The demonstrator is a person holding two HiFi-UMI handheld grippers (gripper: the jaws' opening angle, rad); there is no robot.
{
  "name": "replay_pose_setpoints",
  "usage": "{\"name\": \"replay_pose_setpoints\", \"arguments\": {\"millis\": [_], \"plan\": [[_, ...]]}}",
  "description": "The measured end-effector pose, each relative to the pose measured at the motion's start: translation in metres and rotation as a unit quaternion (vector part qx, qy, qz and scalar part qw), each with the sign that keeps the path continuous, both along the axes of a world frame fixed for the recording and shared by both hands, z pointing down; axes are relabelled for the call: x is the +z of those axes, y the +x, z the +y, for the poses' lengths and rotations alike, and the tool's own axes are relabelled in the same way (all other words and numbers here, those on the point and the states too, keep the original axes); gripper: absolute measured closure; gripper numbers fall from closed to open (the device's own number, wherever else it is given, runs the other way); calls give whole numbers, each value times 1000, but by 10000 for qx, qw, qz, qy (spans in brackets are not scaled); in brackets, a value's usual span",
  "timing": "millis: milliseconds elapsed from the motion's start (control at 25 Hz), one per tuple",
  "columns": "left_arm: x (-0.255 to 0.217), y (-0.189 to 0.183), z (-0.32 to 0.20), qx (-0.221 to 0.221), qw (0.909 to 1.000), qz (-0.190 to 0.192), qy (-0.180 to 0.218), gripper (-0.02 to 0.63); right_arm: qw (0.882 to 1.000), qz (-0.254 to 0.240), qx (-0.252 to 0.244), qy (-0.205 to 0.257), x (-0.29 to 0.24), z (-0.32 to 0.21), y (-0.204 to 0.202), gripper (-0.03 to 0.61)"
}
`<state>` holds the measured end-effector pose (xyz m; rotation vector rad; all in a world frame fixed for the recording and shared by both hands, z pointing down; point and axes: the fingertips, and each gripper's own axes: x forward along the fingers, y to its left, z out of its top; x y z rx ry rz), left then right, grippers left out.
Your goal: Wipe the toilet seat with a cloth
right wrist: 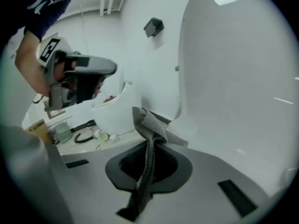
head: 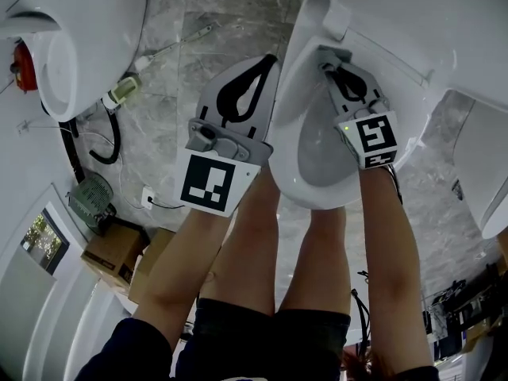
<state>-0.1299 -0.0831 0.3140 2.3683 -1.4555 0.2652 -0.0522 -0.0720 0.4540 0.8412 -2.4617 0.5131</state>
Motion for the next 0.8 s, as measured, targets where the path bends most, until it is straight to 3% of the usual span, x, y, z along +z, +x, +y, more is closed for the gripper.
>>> {"name": "replay_pose_setpoints", "arguments": {"millis": [120, 200, 320, 440, 520, 640, 720, 800], "plan": [[-2, -5, 3, -69, 10000, 13, 11, 594, 9970, -56, 712, 307, -10, -35, 20, 552], [-3, -7, 4, -100, 9999, 32, 17, 594, 9974, -147, 624, 342, -10, -33, 13, 552], [-2, -12, 6, -137, 9999, 20, 15, 594, 9986, -275, -395, 211, -7, 8, -29, 552], [0, -17, 7, -189, 9998, 21, 17, 594, 9870, -682, -1415, -340, -4, 75, -67, 552], [1, -18, 8, -210, 9998, 52, 7, 594, 9712, -792, -2137, -695, -4, 126, -83, 552], [-1, -21, 8, -236, 9997, 49, 25, 594, 9315, -686, -3438, -967, -4, 208, -93, 552], [-3, -23, 8, -241, 9997, 27, 49, 594, 9046, -567, -4112, -968, -4, 246, -91, 552], [-4, -26, 8, -253, 9997, 19, 58, 594, 8866, -386, -4556, -702, -3, 257, -88, 552]]}}
